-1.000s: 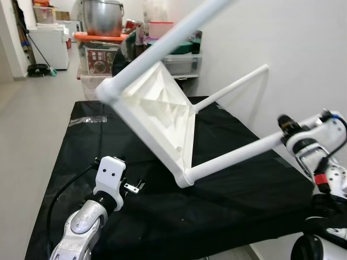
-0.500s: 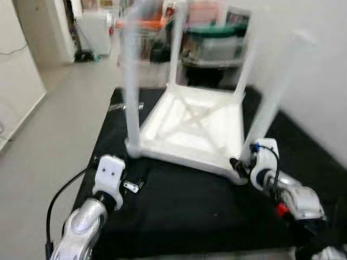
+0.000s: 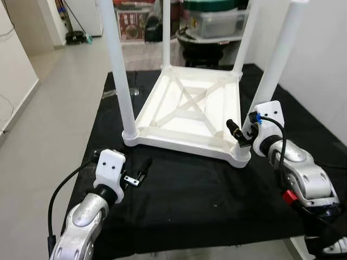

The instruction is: Building children table

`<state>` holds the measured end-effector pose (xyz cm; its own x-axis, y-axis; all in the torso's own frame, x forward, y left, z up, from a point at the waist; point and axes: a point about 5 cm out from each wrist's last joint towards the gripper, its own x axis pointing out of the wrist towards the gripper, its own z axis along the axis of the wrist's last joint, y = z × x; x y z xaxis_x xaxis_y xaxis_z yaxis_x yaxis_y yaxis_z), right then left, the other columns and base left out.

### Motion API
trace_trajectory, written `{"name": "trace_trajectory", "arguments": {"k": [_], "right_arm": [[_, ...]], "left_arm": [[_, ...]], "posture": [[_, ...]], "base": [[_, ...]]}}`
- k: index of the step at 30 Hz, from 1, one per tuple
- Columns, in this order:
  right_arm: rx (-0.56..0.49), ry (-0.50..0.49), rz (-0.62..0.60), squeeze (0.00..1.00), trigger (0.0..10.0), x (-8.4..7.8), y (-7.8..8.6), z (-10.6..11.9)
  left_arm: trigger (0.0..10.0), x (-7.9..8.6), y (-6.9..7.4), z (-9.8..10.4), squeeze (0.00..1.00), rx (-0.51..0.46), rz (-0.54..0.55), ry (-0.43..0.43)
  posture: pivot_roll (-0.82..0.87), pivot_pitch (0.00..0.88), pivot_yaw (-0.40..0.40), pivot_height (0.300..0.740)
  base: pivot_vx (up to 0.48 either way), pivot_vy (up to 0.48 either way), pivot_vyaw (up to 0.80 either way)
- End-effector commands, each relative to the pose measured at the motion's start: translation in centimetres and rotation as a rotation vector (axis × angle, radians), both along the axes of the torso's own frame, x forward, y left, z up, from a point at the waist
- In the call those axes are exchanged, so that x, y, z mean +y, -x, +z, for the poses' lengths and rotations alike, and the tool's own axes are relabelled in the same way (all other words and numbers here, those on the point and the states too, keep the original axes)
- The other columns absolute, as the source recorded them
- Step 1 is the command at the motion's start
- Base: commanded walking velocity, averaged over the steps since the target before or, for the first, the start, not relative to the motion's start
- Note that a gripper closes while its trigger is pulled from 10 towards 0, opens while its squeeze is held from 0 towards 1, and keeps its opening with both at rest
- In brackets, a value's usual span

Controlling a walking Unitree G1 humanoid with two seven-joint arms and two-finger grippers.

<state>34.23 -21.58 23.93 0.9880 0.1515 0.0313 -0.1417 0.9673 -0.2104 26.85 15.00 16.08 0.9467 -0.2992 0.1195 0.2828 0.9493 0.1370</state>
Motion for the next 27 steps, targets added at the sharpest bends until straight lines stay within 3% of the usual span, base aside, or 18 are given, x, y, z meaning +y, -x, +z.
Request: {"name": "trace_trajectory", "arguments": {"k": [1,7,12,17,24,25,26,27], "right_arm": [[-0.125,0.006,0.035,0.0,10.0,0.3,0.6,2.0],[-0.185,0.04,-0.05,0.0,10.0,0.1,1.6,1.9],[-0.165,0.008,-0.048,0.0,10.0,0.8,2.0,1.0],[-0.107,-0.027,-0.008,0.0,10.0,2.7,2.6,-1.0],[-0.102,-0.016,-0.041,0.0,10.0,3.0,2.9,-1.6],[-0.065,0.073,0.121,0.0,10.0,4.3,3.9,-2.5],[-0.065,0.073,0.121,0.0,10.0,4.3,3.9,-2.5],[-0.008,0.201,0.359,0.0,10.0,6.0,5.9,-4.0]], "left_arm": [[10.0,0.0,0.2,-0.3,0.0,0.014,-0.001,-0.002],[10.0,-0.1,0.2,-0.3,0.0,0.014,-0.002,0.005],[10.0,-0.1,0.1,-0.4,0.0,0.013,0.0,0.007],[10.0,0.5,-0.3,0.2,0.0,-0.015,0.048,0.03],[10.0,0.7,-0.2,0.3,0.0,-0.021,0.057,0.03],[10.0,0.7,-0.1,0.3,0.0,-0.021,0.057,0.031],[10.0,0.7,-0.1,0.3,0.0,-0.021,0.057,0.031],[10.0,0.7,-0.1,0.3,0.0,-0.022,0.057,0.031]], "posture": [[0.03,0.0,-0.042,0.74],[0.02,0.0,-0.039,0.74],[0.02,0.0,-0.034,0.74],[0.03,0.0,-0.034,0.74],[0.03,0.0,-0.033,0.74],[0.02,0.0,-0.03,0.74],[0.02,0.0,-0.03,0.74],[0.02,0.0,-0.028,0.74]], "base": [[0.0,0.0,0.0],[0.0,0.0,0.0],[0.0,0.0,0.0],[0.0,0.0,0.0],[0.0,0.0,0.0],[0.0,0.0,0.0],[0.0,0.0,0.0],[0.0,0.0,0.0]]}}
